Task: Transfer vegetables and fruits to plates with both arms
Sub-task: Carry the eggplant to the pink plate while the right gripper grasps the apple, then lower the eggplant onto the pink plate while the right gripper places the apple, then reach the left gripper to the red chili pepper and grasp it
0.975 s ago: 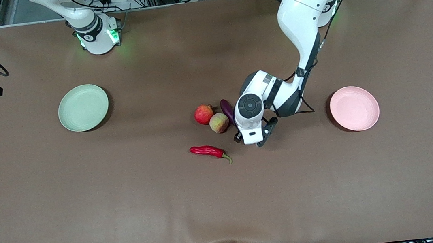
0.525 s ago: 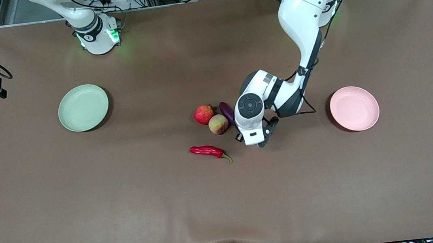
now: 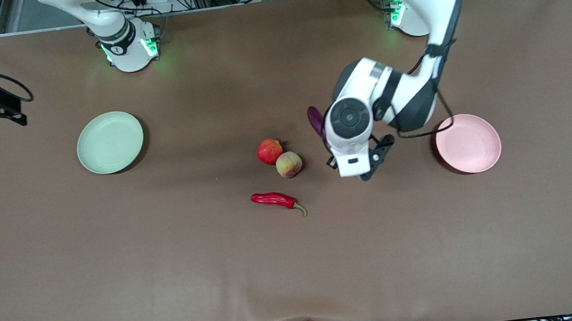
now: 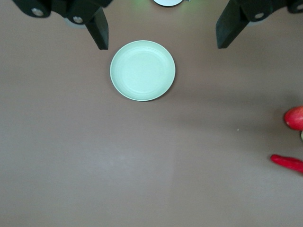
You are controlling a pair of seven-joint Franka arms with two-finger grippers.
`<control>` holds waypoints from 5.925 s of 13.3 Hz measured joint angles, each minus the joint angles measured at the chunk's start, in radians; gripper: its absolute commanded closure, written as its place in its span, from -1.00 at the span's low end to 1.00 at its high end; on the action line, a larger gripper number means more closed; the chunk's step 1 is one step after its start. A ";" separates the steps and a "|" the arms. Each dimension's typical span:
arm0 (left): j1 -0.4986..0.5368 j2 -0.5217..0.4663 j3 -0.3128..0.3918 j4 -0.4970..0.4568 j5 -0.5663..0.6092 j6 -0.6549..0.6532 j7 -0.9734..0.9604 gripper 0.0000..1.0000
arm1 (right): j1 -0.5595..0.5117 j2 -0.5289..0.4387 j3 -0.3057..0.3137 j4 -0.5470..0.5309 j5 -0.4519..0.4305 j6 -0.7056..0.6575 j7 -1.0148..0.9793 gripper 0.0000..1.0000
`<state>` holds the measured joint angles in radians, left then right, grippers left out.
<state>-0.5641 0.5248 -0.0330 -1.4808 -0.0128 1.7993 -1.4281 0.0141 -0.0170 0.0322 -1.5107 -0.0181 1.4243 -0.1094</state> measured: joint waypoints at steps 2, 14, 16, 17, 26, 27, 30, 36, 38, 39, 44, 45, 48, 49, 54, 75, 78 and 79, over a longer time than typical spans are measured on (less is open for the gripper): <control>0.056 -0.092 0.002 0.003 0.002 -0.058 0.022 0.87 | 0.051 0.020 0.002 0.000 0.000 0.000 0.001 -1.00; 0.610 -0.237 0.009 -0.144 0.165 -0.157 0.477 0.76 | 0.347 0.305 0.009 0.060 0.234 0.186 0.015 -1.00; 0.610 -0.235 0.002 -0.233 0.193 -0.087 0.507 0.76 | 0.358 0.406 0.009 0.058 0.277 0.250 0.027 -1.00; 0.608 -0.234 -0.003 -0.284 0.199 -0.041 0.507 0.76 | 0.366 0.454 0.009 0.058 0.322 0.294 0.067 -1.00; 0.617 -0.188 -0.005 -0.558 0.297 0.218 0.509 0.76 | 0.507 0.674 0.009 0.018 0.437 0.558 0.340 -1.00; 0.617 -0.163 -0.005 -0.562 0.368 0.224 0.509 0.76 | 0.515 0.675 0.009 -0.006 0.437 0.583 0.340 -1.00; 0.617 -0.074 -0.006 -0.555 0.530 0.260 0.511 0.76 | 0.557 0.675 0.009 -0.039 0.407 0.654 0.312 -1.00; 0.608 -0.032 -0.016 -0.490 0.563 0.272 0.565 0.71 | 0.597 0.675 0.008 -0.089 0.381 0.683 0.194 -1.00; 0.599 -0.033 -0.017 -0.469 0.563 0.272 0.566 0.71 | 0.614 0.674 0.008 -0.100 0.376 0.700 0.193 -1.00; 0.595 -0.033 -0.017 -0.461 0.563 0.272 0.566 0.71 | 0.627 0.674 0.008 -0.108 0.374 0.720 0.193 -1.00; 0.586 -0.020 -0.017 -0.454 0.563 0.272 0.566 0.63 | 0.674 0.675 0.006 -0.204 0.322 0.858 0.192 0.63; 0.583 -0.011 -0.017 -0.451 0.563 0.273 0.566 0.57 | 0.675 0.670 0.006 -0.205 0.317 0.858 0.192 0.85; 0.572 0.021 -0.017 -0.425 0.563 0.273 0.565 -0.30 | 0.675 0.667 0.000 -0.203 0.313 0.851 0.209 1.00; 0.571 0.024 -0.017 -0.421 0.563 0.271 0.565 -0.94 | 0.673 0.657 -0.005 -0.200 0.313 0.822 0.216 1.00; 0.570 0.028 -0.017 -0.413 0.563 0.273 0.565 -1.00 | 0.580 0.485 -0.018 -0.187 0.312 0.512 0.215 1.00; 0.274 0.045 -0.082 0.053 0.169 0.027 0.323 -1.00 | -0.195 0.215 -0.071 -0.806 -0.002 0.564 -0.499 1.00; 0.172 0.135 -0.082 0.116 0.135 0.257 0.110 -1.00 | -0.195 0.253 -0.068 -0.806 -0.002 0.601 -0.498 0.70; 0.135 0.170 -0.081 0.121 0.135 0.356 0.035 -1.00 | -0.195 0.265 -0.068 -0.806 -0.002 0.613 -0.498 0.16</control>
<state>-0.4290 0.6946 -0.1137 -1.3594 0.1218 2.1556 -1.3936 -0.1807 0.2482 -0.0356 -2.3163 -0.0205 2.0369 -0.6073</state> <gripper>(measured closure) 0.000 0.163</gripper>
